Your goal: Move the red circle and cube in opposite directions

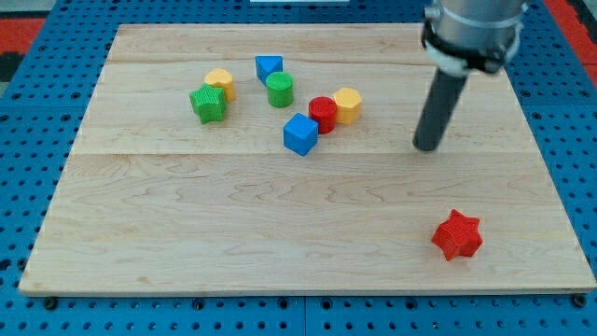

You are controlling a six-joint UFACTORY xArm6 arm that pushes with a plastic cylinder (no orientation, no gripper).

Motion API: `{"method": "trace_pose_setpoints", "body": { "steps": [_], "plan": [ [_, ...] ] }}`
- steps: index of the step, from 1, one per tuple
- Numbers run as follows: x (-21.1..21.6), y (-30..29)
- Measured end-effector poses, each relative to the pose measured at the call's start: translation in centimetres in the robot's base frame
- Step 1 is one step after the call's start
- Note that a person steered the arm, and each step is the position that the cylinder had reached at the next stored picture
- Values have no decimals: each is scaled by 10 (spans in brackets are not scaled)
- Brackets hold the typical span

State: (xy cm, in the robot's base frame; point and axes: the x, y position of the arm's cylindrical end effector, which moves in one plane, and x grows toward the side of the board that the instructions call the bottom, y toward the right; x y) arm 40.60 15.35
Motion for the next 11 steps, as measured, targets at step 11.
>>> {"method": "trace_pose_setpoints", "body": {
  "steps": [11],
  "plan": [
    [42,-129]
  ]
}}
